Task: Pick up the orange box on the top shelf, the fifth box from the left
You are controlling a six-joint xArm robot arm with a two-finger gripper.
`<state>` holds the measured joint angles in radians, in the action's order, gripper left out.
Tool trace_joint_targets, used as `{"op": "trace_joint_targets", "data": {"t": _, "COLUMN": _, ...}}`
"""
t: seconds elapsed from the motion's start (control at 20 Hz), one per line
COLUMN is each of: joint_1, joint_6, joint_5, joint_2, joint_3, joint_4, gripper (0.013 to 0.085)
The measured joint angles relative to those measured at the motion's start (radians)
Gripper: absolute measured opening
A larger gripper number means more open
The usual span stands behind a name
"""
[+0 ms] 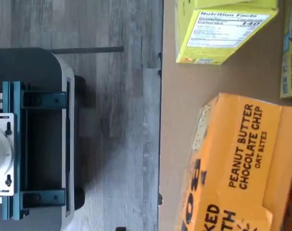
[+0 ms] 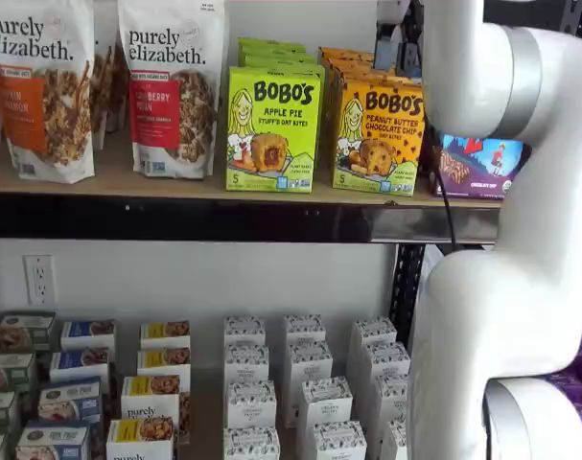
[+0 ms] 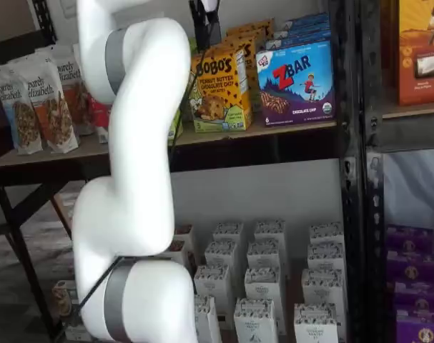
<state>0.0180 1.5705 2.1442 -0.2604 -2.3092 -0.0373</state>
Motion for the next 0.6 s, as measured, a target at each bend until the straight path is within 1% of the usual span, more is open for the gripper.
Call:
{"op": "trace_joint_targets", "data": {"t": 0.2, "joint_1": 0.0, "joint_6": 0.001, "joint_5": 0.008, "joint_2": -0.02, "joint_3": -0.022, "joint_4": 0.001, "gripper": 0.085}}
{"op": "trace_joint_targets", "data": {"t": 0.6, "joint_1": 0.004, "joint_6": 0.007, "joint_5": 0.007, "joint_2": -0.038, "joint_3": -0.03, "joint_4": 0.006, "gripper": 0.085}}
